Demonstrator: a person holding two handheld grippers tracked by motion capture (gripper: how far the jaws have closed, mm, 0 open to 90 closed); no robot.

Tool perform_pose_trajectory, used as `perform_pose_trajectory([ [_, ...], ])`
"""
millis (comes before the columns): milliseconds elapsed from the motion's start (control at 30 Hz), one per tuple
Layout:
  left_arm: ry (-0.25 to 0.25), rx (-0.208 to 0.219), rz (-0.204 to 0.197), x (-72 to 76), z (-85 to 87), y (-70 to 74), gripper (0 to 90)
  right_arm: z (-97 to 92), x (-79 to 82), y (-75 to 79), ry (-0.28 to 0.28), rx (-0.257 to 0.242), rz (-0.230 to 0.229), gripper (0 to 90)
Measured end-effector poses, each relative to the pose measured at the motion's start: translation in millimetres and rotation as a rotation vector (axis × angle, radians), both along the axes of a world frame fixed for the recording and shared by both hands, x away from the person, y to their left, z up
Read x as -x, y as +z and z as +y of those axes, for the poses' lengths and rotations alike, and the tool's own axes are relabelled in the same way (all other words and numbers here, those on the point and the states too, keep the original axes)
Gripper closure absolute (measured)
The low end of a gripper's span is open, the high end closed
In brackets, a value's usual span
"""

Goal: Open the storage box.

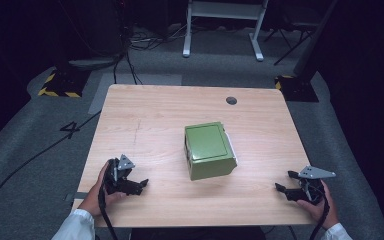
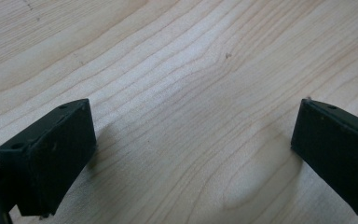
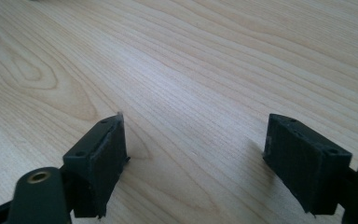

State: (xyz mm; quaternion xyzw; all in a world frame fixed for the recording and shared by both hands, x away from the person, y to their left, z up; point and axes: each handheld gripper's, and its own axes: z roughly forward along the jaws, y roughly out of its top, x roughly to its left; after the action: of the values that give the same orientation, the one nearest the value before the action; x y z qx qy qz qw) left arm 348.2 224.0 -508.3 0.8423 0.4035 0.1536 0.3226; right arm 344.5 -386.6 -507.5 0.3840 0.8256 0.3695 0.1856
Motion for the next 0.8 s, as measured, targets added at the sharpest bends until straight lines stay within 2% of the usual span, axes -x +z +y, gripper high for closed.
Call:
perform_pose_trajectory([
  [167,-0.031,0.004,0.001,0.1,3.0,-0.2,0.4,0.0,-0.2,0.0,-0.003,0.001,0.001,20.2],
  [233,-0.063,0.005,0.004,-0.6,5.9,-0.2,0.3,-0.2,-0.9,0.0,-0.008,0.000,0.008,19.8],
  [367,-0.065,0.004,0.004,-0.8,6.0,-0.1,0.3,-0.1,-3.4,0.2,-0.025,-0.004,0.013,19.2],
  [500,-0.058,0.005,0.003,-0.1,6.0,-0.2,0.4,0.7,-5.4,1.9,-0.037,0.013,0.010,20.8],
  [633,-0.057,0.005,0.003,-0.1,6.0,-0.2,0.4,9.8,-14.9,16.2,-0.031,0.025,-0.024,21.6],
  [800,-0.057,0.005,0.003,0.0,6.0,-0.2,0.4,28.2,-30.0,38.8,0.011,0.001,-0.042,21.9],
])
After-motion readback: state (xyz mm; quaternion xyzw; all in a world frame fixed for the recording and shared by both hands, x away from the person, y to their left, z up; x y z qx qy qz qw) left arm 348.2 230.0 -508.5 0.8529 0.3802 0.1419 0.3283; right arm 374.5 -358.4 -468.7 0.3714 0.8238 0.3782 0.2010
